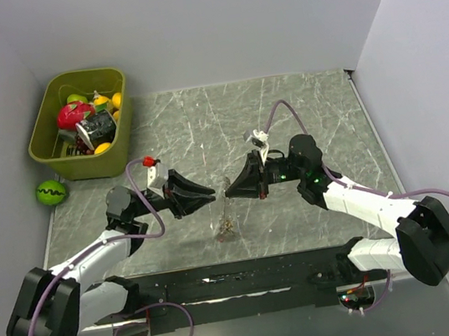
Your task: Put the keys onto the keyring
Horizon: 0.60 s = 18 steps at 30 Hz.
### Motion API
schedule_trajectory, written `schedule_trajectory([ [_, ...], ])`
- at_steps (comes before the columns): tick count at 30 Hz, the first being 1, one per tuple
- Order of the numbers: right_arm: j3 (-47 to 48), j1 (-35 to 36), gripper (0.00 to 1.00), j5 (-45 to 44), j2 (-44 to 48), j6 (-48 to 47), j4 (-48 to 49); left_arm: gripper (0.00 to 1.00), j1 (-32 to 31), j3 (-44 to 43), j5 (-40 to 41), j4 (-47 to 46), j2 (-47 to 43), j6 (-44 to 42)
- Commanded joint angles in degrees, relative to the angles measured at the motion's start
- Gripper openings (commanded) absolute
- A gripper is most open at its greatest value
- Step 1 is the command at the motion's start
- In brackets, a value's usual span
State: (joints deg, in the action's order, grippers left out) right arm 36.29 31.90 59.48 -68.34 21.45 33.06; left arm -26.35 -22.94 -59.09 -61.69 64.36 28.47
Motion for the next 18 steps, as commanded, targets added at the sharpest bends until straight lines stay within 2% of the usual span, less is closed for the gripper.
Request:
schedule_trajectory([
  [1,1.9,0.0,0.0,1.1,1.4,0.7,5.2,0.32,-0.8,-3.1,-1.8,-3.9,0.9,0.5],
  [7,1.9,-0.1,0.0,1.1,1.3,1.6,6.3,0.33,-2.2,-4.5,-1.8,-3.8,2.6,0.4],
  [11,1.4,0.0,0.0,0.6,1.6,2.3,7.7,0.32,-3.0,-5.6,-1.4,-0.1,3.6,-2.3],
  [18,-0.6,0.0,0.0,-1.6,3.5,4.6,11.5,0.3,-3.1,-5.4,-0.6,-2.5,4.4,-0.9],
])
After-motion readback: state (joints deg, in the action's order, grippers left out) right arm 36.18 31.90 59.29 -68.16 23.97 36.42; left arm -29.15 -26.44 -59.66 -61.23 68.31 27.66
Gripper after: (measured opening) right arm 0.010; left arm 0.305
